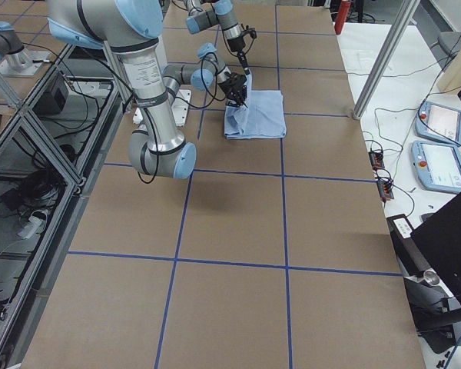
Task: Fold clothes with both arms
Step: 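Lay the folded edge onto the far half with both grippers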
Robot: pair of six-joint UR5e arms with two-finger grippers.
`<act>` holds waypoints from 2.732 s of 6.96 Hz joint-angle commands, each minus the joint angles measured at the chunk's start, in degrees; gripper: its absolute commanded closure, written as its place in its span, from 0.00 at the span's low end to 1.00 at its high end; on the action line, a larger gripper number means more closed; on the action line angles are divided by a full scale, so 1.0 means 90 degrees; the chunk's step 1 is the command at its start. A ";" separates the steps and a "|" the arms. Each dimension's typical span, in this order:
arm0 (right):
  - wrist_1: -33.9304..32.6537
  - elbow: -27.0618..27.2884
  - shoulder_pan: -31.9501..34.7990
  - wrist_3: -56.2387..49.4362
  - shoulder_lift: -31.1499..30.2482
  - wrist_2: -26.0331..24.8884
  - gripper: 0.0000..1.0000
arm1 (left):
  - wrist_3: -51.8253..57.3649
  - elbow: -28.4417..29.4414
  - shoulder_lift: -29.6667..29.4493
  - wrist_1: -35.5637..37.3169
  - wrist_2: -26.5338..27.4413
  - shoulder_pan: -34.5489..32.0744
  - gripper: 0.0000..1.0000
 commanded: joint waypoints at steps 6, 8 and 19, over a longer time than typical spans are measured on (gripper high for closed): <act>0.1573 -0.2308 0.0863 -0.0795 0.0888 0.0420 1.00 | 0.0865 0.1915 -0.0683 -0.0634 0.0007 -0.0574 1.00; 0.1573 -0.2308 0.1000 -0.1184 0.0898 0.0528 1.00 | 0.0962 0.2129 -0.0703 -0.0644 0.0007 -0.0604 1.00; 0.1505 -0.3281 0.1350 -0.4972 0.1190 0.1036 0.00 | 0.1861 0.2238 -0.0596 -0.1503 -0.0599 -0.0906 0.00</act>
